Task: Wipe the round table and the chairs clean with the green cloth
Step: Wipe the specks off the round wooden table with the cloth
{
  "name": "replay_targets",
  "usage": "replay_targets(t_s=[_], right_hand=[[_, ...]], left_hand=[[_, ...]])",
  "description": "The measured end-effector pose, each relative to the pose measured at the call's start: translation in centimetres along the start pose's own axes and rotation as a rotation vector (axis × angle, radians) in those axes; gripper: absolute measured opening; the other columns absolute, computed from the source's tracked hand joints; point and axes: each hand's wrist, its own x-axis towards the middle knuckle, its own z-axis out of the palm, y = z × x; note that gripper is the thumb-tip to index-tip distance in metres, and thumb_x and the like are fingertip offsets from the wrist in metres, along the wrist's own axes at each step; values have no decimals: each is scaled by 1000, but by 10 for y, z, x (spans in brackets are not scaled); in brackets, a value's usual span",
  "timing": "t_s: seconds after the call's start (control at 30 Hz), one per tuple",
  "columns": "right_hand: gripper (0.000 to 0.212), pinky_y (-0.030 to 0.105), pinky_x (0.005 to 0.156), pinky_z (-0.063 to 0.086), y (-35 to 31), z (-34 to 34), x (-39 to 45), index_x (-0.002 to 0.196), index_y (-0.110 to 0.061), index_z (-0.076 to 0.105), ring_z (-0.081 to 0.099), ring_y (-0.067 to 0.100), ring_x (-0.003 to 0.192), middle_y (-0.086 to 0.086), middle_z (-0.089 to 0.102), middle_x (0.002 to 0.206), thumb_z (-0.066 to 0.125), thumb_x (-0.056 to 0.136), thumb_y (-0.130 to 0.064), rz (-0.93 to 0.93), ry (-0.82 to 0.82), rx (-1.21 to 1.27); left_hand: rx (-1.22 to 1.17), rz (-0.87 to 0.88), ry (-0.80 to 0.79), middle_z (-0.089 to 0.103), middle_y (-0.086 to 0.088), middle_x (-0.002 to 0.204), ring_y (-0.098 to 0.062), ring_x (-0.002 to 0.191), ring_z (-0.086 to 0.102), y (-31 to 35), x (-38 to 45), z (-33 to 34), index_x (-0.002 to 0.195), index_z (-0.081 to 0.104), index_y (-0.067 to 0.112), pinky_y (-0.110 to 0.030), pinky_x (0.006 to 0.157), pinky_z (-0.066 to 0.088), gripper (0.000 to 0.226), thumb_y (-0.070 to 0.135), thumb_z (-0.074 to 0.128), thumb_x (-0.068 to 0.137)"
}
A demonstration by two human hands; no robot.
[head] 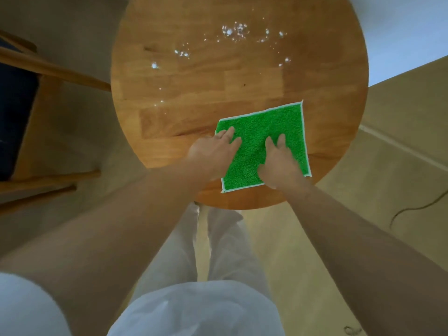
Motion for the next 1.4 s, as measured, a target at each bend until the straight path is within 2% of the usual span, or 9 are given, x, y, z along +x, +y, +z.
replay_targets(t_s=[0.17,0.43,0.57,0.63,0.7,0.87,1.07,1.17,1.4], right_hand=[[82,47,100,42,-2,8,-2,153,-15,12,25,40,140,17,2,160,62,88,-8,9,99,-148],[41,38,60,37,18,-1,8,121,-9,47,54,30,74,13,48,108,49,84,8,-141,280,-285],[24,35,61,35,26,-4,6,102,-7,56,54,30,78,6,41,86,47,84,7,-179,247,-281],[21,33,63,34,26,-5,2,97,-5,60,47,28,79,8,46,87,49,83,5,-188,295,-225],[21,35,67,36,24,-5,-7,97,-7,64,48,30,89,11,55,94,51,82,1,-187,350,-181],[16,47,98,35,7,-13,-39,97,-21,57,50,29,110,3,62,104,50,84,-14,-164,327,-205],[7,39,69,45,-23,-52,-80,99,-20,50,60,34,86,10,66,89,47,93,-20,-372,193,22],[16,37,75,47,-47,-74,-96,109,-17,57,60,26,91,6,66,100,47,98,-24,-484,158,22],[37,19,44,26,-114,-112,-114,73,-16,47,33,11,48,-2,43,62,39,102,-38,-707,71,-138]], left_hand=[[10,-22,15,2,-12,162,-29,147,17,6,8,9,153,9,15,-47,105,37,70,10,49,96],[105,-55,105,7,-21,160,-34,145,20,21,4,27,139,43,9,-54,107,34,47,4,50,93],[28,-24,132,30,-15,155,-26,140,35,20,-5,29,135,49,11,-46,107,36,45,0,49,91],[-39,-56,134,57,-8,126,-27,116,57,19,-13,25,115,56,14,-39,88,45,30,-1,49,90],[-107,-103,90,54,-2,90,-27,86,61,18,-23,17,90,46,18,-35,66,42,18,0,47,89],[-286,-172,20,44,2,70,-21,63,48,6,-50,-6,84,43,17,-31,49,32,11,8,45,90],[-479,-302,118,62,-7,95,-28,82,60,-23,-110,-54,104,54,22,-38,63,50,26,5,47,86],[-532,-349,180,61,-6,110,-26,92,60,-38,-144,-77,117,59,21,-36,73,52,36,4,46,89],[-495,-499,321,61,-11,112,-28,99,59,-70,-220,-105,110,65,13,-33,78,48,23,12,46,97]])
